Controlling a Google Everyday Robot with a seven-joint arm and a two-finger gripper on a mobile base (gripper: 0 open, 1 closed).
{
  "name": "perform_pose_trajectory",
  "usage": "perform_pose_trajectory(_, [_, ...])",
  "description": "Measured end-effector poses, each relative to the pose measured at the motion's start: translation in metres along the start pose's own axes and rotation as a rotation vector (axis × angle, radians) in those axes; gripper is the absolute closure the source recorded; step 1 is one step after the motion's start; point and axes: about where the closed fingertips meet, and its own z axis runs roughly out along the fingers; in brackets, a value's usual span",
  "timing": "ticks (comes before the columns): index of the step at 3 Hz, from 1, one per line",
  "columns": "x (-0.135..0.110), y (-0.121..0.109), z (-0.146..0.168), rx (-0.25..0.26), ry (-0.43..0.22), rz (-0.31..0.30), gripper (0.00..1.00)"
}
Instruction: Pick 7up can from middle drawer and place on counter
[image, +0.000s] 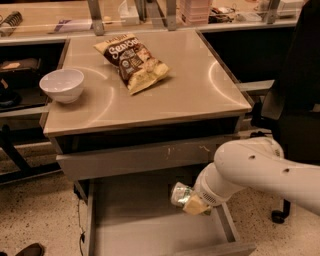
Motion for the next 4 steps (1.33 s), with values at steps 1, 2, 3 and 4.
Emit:
perform_pose_trajectory(1, [-0.014,-0.023,-0.062,0.080,0.030,0.020,1.00])
perform_pose_trajectory(2, [-0.024,-0.053,-0.114,0.153,0.046,0.049,1.00])
perform_pose_trajectory(3, [-0.032,-0.087,-0.154,0.206,0.042,0.070,1.00])
perform_pose_trajectory(4, [-0.041,-0.122,-0.183,0.239,0.029,0.087,1.00])
